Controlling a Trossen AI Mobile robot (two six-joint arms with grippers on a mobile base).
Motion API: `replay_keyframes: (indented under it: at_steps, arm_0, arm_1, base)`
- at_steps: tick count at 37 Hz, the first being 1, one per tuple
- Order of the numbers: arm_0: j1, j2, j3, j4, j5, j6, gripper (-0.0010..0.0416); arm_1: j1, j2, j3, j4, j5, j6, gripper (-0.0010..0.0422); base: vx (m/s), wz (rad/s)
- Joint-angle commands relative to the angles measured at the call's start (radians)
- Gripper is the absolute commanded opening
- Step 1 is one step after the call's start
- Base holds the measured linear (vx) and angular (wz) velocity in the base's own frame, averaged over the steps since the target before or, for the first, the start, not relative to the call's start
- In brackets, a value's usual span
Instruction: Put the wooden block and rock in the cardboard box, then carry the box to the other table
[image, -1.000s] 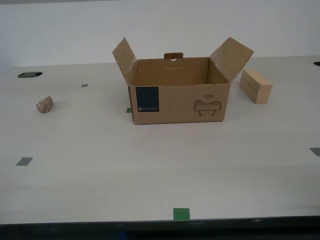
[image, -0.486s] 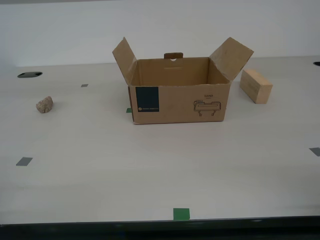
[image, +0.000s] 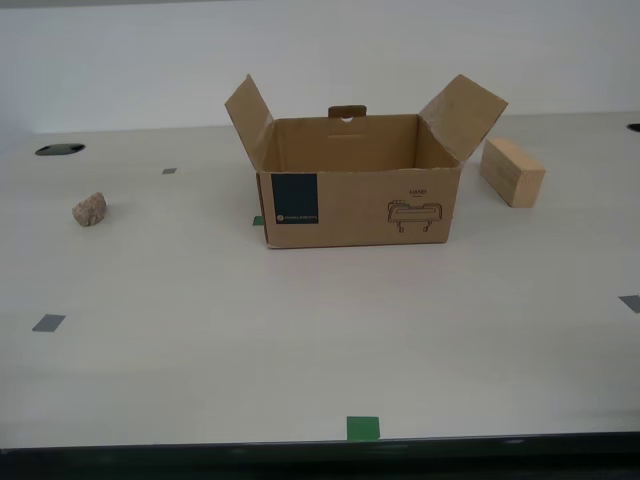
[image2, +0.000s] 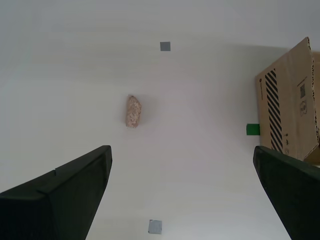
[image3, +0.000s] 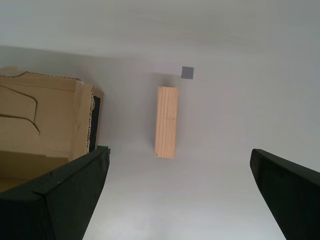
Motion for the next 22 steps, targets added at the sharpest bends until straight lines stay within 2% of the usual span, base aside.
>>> replay_keyframes:
  at_steps: [1, 5, 8, 22]
  arm_0:
    - [-0.006, 0.053, 0.027, -0.003, -0.053, -0.008, 0.0394]
    - [-0.017, 0.103, 0.049, -0.003, -0.105, -0.016, 0.0394]
    - [-0.022, 0.133, 0.055, -0.005, -0.105, -0.033, 0.0394]
    - [-0.045, 0.233, 0.052, -0.006, -0.106, -0.051, 0.0376]
  arm_1:
    - [0.000, 0.000, 0.001, -0.009, -0.002, 0.004, 0.0387]
    - [0.000, 0.000, 0.001, -0.010, -0.002, 0.004, 0.0387]
    - [0.000, 0.000, 0.001, -0.011, -0.002, 0.003, 0.0387]
    - [0.000, 0.000, 0.000, -0.012, -0.002, 0.000, 0.0387]
  base:
    - [0.000, 0.000]
    - [0.000, 0.000]
    - [0.000, 0.000]
    - [0.000, 0.000]
